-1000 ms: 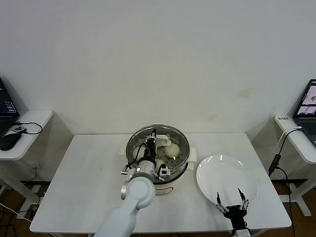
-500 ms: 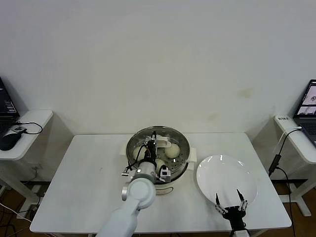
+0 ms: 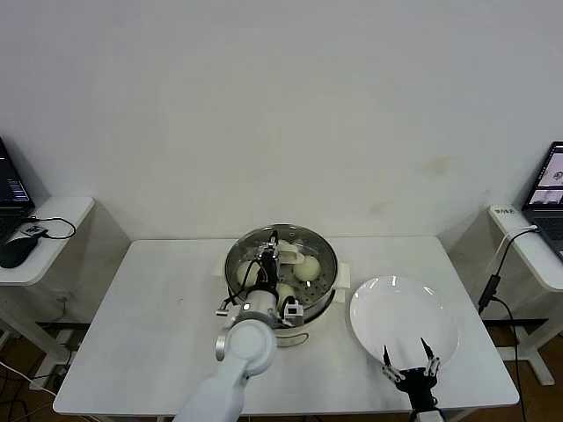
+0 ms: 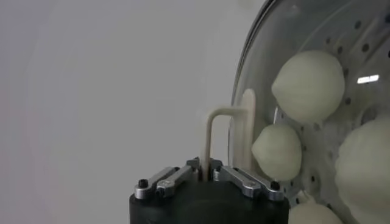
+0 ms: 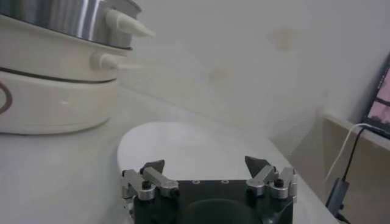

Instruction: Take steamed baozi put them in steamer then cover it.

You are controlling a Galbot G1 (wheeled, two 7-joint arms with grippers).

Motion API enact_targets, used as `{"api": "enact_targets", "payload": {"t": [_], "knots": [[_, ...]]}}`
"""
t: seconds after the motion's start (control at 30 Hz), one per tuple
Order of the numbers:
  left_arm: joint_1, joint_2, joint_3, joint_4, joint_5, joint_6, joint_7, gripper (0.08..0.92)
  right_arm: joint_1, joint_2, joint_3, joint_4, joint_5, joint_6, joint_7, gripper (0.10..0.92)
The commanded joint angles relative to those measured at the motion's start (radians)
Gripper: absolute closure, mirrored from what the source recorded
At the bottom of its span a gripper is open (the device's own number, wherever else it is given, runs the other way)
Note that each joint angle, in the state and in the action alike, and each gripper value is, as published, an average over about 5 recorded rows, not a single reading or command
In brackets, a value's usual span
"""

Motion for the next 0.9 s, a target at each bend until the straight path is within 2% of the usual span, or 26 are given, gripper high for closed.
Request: {"api": "enact_targets", "payload": {"t": [0.03, 0.33, 0.5, 0.6, 0.7, 0.8, 0.9], "knots": [[0.079, 0.018, 0.000, -0.119, -0.010, -0.004, -0.007, 0.589, -0.001, 0.000, -0.002, 0.000, -0.002, 0.001, 0.000, 0.202], [0.263, 0.117, -0.034, -0.365, -0.132, -0.023, -0.044, 0.329, -0.007, 0.002, -0.005, -0.001, -0.009, 0.004, 0.000, 0.202], [0.447, 0.190, -0.156, -0.516, -0.374, -0.062, -0.126, 0.202, -0.011, 0.000, -0.007, 0.001, -0.009, 0.007, -0.002, 0.203], [0.570, 0.225, -0.307, -0.566, -0.736, -0.147, -0.257, 0.180, -0.018, -0.003, -0.009, 0.010, -0.005, 0.011, -0.004, 0.202], [0.658, 0.228, -0.466, -0.547, -1.172, -0.296, -0.375, 0.178, -0.029, -0.014, -0.014, 0.023, 0.006, 0.016, -0.004, 0.203], [0.725, 0.212, -0.565, -0.494, -1.412, -0.414, -0.444, 0.177, -0.047, -0.034, -0.023, 0.036, 0.025, 0.020, -0.004, 0.203], [0.794, 0.209, -0.602, -0.462, -1.564, -0.451, -0.470, 0.177, -0.072, -0.058, -0.032, 0.055, 0.051, 0.024, -0.005, 0.202]]}}
